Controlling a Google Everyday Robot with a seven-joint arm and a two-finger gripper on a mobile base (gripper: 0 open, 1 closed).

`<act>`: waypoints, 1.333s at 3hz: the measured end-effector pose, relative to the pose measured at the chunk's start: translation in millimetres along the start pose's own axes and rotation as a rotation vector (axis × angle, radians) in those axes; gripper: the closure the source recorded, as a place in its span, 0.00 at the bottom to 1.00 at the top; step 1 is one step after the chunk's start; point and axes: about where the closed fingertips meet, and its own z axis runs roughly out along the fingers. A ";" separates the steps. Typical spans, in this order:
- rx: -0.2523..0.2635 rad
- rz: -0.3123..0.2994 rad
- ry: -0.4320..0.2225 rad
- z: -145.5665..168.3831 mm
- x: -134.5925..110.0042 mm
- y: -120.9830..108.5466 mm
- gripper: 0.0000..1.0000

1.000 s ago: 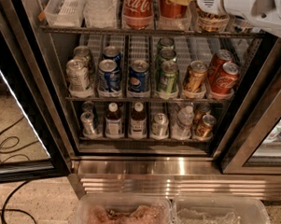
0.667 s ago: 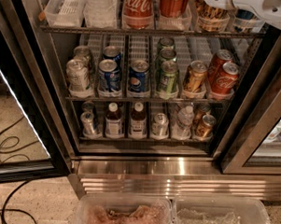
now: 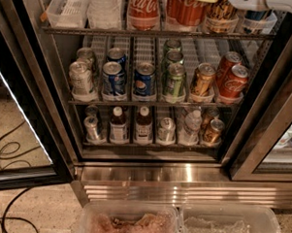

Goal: Pick coke can from top shelf of fridge

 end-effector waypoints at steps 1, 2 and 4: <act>-0.012 0.016 0.093 -26.4 15.9 15.7 1.00; -0.013 0.016 0.093 -26.4 15.9 15.9 1.00; -0.081 0.023 0.118 -28.0 37.9 46.5 1.00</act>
Offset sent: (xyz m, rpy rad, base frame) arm -0.0248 -0.0095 -0.0124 -0.0406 0.0673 -0.0133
